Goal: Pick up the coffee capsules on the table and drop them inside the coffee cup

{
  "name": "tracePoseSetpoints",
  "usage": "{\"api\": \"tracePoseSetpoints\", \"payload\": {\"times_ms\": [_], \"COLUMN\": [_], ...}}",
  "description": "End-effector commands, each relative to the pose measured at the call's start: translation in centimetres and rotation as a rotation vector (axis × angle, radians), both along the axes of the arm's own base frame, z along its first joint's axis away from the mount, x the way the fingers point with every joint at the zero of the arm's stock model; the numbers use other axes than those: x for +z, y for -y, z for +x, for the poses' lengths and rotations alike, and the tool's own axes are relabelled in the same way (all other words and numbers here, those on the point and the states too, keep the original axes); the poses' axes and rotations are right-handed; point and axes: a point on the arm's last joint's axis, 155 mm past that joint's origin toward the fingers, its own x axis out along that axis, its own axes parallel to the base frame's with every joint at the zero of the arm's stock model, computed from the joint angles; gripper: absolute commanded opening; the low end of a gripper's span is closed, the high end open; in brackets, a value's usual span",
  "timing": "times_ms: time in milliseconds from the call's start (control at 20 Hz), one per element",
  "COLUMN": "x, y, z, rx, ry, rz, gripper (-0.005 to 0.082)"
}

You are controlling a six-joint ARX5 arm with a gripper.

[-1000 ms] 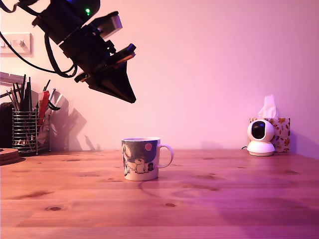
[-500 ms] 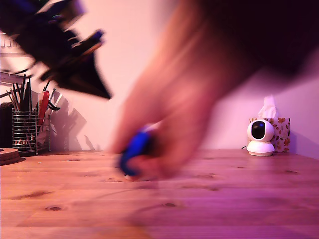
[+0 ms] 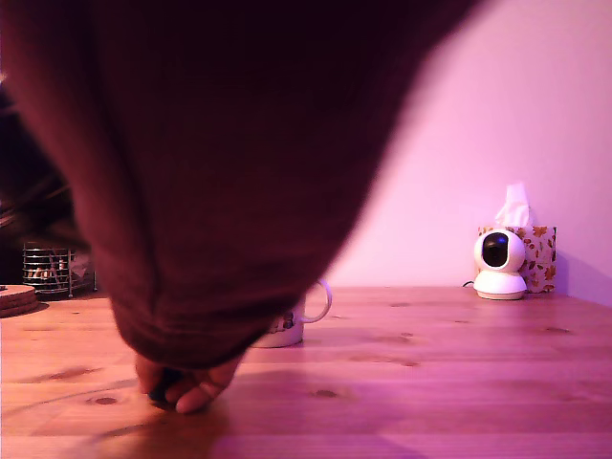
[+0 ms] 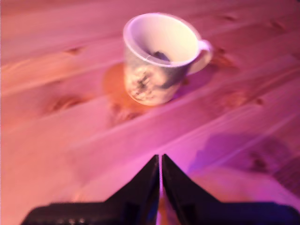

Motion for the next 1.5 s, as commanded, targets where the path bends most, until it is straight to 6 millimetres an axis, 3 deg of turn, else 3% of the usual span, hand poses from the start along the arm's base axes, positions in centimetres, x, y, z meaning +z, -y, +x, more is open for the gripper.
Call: {"api": "tracePoseSetpoints", "payload": {"times_ms": [0,250,500,700,900,1450], "x": [-1.4,-2.3,-1.5,0.4,3.7,5.7], "y": [-0.8,-1.4,-1.3,-0.2,0.7,-1.2], "z": [-1.1,-3.9,-6.1,-7.6,-8.8,-12.1], "rx": [0.016,0.019,-0.014,-0.081,-0.134,-0.082], "ry": [-0.024,-0.024,0.040,0.121,0.240,0.305], "rz": [0.000,-0.031,-0.065,-0.100,-0.132,-0.134], "gripper": [-0.0024,-0.0024,-0.0024,-0.0024,-0.0024,-0.0024]}}
